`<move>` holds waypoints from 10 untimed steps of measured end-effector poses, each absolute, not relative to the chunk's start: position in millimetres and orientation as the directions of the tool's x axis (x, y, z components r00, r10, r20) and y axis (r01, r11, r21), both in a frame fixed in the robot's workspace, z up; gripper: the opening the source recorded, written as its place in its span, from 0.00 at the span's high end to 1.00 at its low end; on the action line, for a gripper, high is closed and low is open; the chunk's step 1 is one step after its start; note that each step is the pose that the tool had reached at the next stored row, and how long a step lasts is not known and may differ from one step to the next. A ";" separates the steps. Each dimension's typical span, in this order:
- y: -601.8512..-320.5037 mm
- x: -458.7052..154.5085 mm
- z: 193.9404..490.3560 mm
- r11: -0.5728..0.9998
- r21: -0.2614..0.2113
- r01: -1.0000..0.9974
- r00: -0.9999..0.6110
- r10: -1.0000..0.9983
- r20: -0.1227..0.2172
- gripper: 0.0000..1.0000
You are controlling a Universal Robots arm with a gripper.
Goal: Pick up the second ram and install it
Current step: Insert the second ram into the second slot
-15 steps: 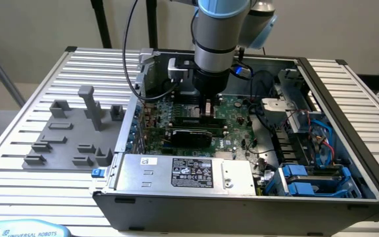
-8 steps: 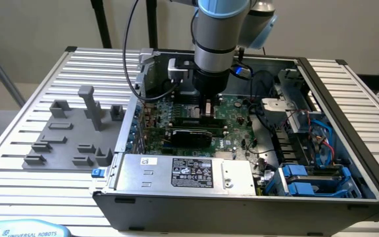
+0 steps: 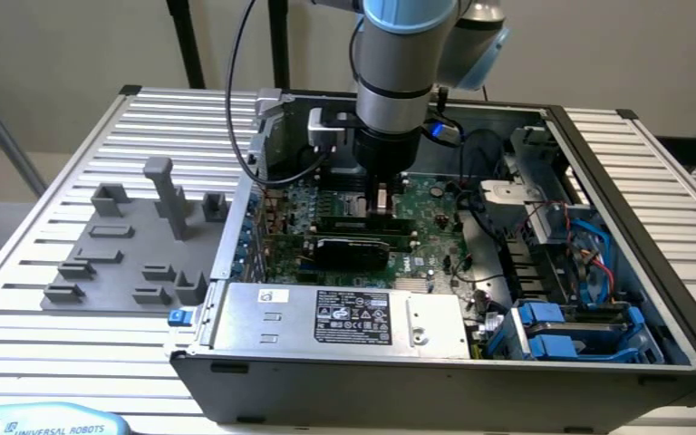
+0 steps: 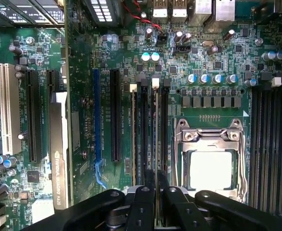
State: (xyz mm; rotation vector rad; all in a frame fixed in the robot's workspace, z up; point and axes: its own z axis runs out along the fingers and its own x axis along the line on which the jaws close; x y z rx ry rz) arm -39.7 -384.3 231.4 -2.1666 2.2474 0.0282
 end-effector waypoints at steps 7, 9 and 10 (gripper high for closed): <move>-384.1 -40.4 231.0 0.037 0.002 -0.999 -0.037 -0.999 -0.027 0.87; -384.1 -40.9 230.8 0.037 0.002 -0.999 -0.037 -0.999 -0.027 0.87; -384.0 -41.2 230.6 0.037 0.002 -0.999 -0.037 -0.999 -0.027 0.87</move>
